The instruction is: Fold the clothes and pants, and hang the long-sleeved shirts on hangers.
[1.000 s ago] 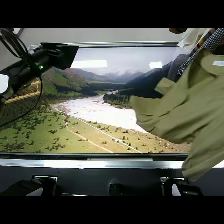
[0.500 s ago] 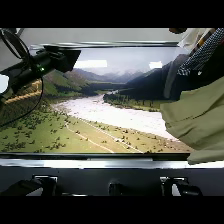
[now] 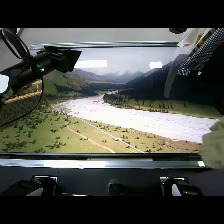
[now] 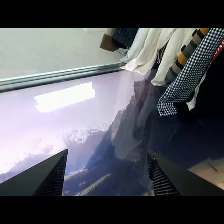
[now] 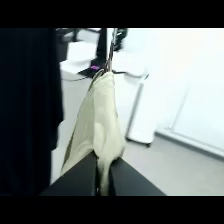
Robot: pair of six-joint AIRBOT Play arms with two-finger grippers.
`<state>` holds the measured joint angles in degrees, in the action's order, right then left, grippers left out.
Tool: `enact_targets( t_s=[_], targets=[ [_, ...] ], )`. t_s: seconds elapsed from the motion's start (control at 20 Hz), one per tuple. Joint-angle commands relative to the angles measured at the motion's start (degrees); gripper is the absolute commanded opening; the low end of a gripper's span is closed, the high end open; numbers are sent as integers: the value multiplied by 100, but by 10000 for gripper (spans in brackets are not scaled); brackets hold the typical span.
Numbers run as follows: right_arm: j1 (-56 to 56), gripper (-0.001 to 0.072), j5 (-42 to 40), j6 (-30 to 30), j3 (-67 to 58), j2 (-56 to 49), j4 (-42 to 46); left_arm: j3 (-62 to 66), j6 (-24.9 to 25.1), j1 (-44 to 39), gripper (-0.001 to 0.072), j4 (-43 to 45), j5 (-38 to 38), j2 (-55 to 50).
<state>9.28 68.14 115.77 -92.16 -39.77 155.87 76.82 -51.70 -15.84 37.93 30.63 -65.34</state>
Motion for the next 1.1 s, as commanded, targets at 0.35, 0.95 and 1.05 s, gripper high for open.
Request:
enact_targets(
  t_s=[0.35,0.95,1.05],
  targets=[
    [1080,20,-1252,1582,-498,-1668,1657,-4,2,4,581,0,-4,-197],
    [2341,20,-1858,2048,-1252,-2385,1462,-4,2,2,580,0,-4,-367],
    [2667,22,-1856,2050,-1252,-2393,1064,-4,2,2,580,0,-7,-385]
  ],
)
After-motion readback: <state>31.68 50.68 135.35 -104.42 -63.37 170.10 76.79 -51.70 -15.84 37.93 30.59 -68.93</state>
